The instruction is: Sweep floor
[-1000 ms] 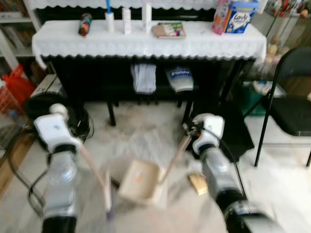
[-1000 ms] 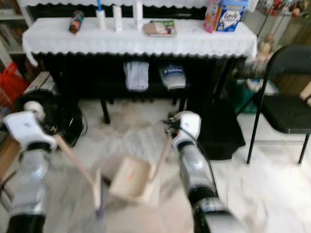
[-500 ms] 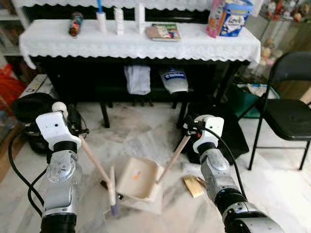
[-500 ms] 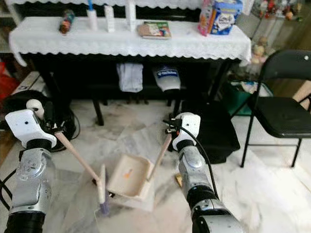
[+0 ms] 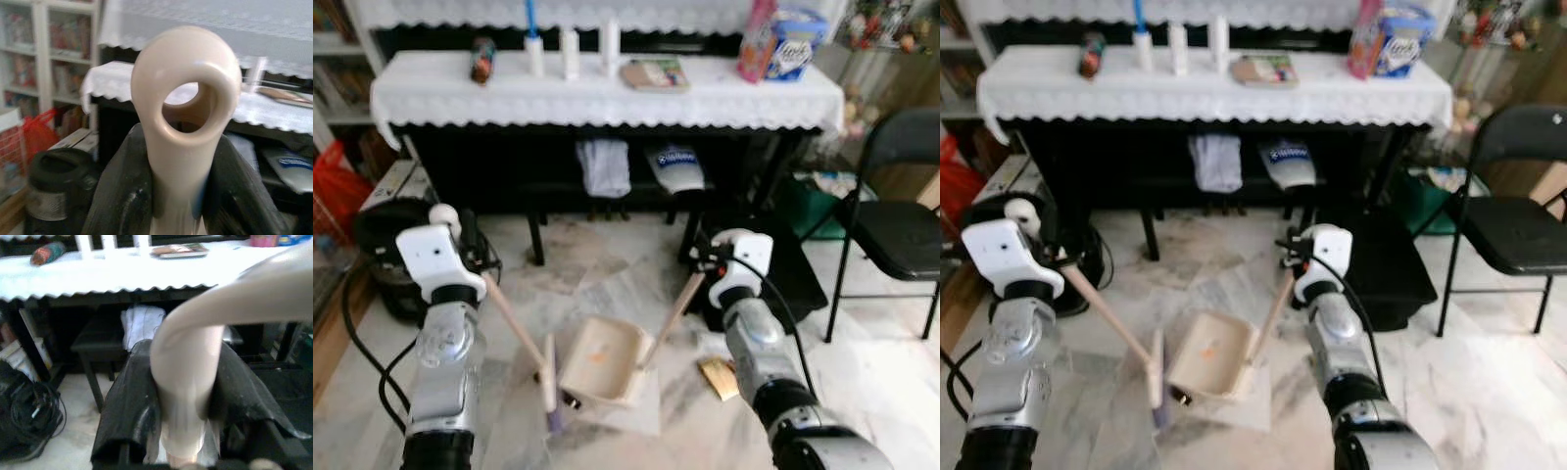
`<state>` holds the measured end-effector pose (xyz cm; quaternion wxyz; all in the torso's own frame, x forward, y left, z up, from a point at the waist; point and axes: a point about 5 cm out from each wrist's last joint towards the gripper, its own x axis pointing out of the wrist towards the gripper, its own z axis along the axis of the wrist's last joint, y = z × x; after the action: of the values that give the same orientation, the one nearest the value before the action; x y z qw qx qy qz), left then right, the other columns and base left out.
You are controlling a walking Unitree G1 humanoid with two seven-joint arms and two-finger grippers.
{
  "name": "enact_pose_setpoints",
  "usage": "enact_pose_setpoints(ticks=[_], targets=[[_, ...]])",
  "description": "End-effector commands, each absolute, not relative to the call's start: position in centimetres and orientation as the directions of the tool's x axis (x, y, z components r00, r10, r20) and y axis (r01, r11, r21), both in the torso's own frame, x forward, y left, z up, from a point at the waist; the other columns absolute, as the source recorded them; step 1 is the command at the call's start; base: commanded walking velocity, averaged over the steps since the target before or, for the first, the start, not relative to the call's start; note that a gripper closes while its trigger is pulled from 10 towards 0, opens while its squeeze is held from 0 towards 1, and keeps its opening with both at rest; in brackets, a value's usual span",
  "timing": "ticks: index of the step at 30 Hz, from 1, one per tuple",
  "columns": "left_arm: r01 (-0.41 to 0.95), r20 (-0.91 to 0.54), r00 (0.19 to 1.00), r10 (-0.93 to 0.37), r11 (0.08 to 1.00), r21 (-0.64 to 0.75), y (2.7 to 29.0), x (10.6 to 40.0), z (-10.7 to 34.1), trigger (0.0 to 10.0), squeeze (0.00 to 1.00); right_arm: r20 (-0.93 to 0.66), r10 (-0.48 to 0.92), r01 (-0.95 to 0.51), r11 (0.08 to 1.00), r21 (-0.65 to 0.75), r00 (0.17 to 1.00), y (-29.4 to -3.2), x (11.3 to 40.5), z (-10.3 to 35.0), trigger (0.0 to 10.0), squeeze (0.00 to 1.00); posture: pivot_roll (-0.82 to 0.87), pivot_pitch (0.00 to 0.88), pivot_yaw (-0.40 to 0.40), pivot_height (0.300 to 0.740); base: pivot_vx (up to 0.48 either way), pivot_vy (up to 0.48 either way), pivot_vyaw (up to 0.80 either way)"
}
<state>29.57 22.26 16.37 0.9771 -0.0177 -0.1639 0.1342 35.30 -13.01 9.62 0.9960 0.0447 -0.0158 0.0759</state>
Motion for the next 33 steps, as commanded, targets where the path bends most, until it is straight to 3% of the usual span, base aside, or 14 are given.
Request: enact_pose_setpoints(ticks=[1, 22, 33], targets=[[-0.237, 0.378, 0.894, 0.242, 0.97, -0.059, 21.9, 29.7, 17.8, 10.0, 0.0, 0.107, 0.146, -0.157, 0.982, 0.108, 0.983, -12.9, 35.7, 10.9, 10.0, 0.0, 0.06, 0.013, -0.048, 0.74, 0.0, 0.0, 0.0], [-0.228, 0.364, 0.902, 0.231, 0.972, -0.051, 21.7, 29.8, 17.6, 10.0, 0.0, 0.083, 0.144, -0.152, 0.983, 0.098, 0.986, -13.0, 35.6, 10.5, 10.0, 0.0, 0.06, 0.016, -0.049, 0.74, 0.0, 0.0, 0.0], [-0.226, 0.36, 0.904, 0.231, 0.973, -0.056, 21.6, 29.6, 17.5, 10.0, 0.0, -0.047, 0.008, -0.008, 1.0, -0.003, 0.999, -15.3, 35.4, 8.8, 10.0, 0.0, 0.06, 0.022, -0.048, 0.74, 0.0, 0.0, 0.0]])
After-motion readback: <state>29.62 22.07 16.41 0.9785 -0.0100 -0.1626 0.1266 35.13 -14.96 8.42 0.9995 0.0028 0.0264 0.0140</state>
